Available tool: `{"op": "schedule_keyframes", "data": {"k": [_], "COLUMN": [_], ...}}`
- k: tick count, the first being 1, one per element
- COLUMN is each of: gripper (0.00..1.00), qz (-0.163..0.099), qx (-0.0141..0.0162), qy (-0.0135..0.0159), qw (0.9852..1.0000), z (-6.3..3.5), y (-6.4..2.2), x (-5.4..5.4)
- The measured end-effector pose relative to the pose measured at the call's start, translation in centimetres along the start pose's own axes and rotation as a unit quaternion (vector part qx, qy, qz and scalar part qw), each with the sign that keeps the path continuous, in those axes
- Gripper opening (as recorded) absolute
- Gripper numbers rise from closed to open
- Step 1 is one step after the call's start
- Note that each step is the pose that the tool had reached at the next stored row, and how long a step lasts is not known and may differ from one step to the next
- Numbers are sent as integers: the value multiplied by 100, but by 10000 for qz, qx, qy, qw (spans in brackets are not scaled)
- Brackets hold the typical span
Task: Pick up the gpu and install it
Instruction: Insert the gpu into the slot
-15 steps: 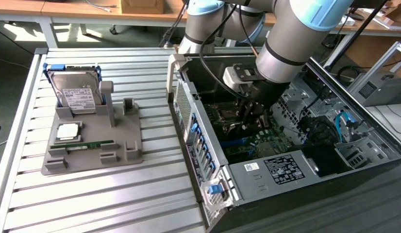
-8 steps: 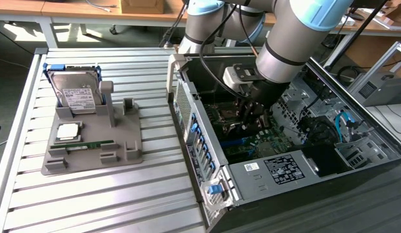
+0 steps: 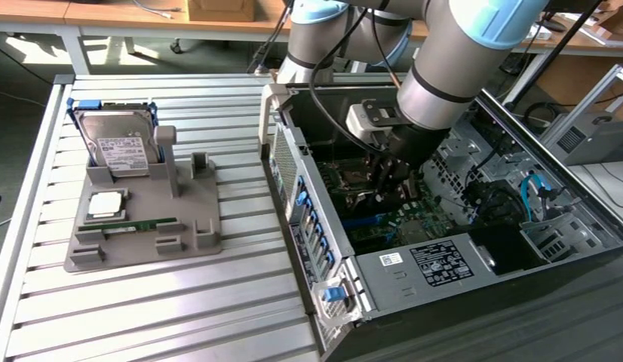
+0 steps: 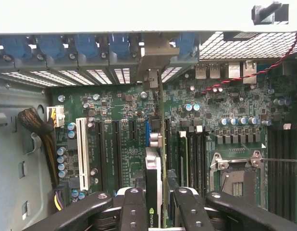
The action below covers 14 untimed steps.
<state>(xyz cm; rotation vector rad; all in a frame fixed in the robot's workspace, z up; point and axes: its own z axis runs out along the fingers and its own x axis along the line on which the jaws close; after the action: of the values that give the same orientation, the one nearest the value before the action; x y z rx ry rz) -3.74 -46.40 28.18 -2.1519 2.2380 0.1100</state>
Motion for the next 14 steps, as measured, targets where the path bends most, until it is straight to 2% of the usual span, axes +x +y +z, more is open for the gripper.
{"op": "schedule_keyframes", "data": {"k": [9,14], "gripper": [27,27], "qz": [5,5], "qx": [1,1], "qy": [-2,-1], "qw": [10000,10000], "z": [2,-1], "y": [-2,-6], "x": [38,111]}}
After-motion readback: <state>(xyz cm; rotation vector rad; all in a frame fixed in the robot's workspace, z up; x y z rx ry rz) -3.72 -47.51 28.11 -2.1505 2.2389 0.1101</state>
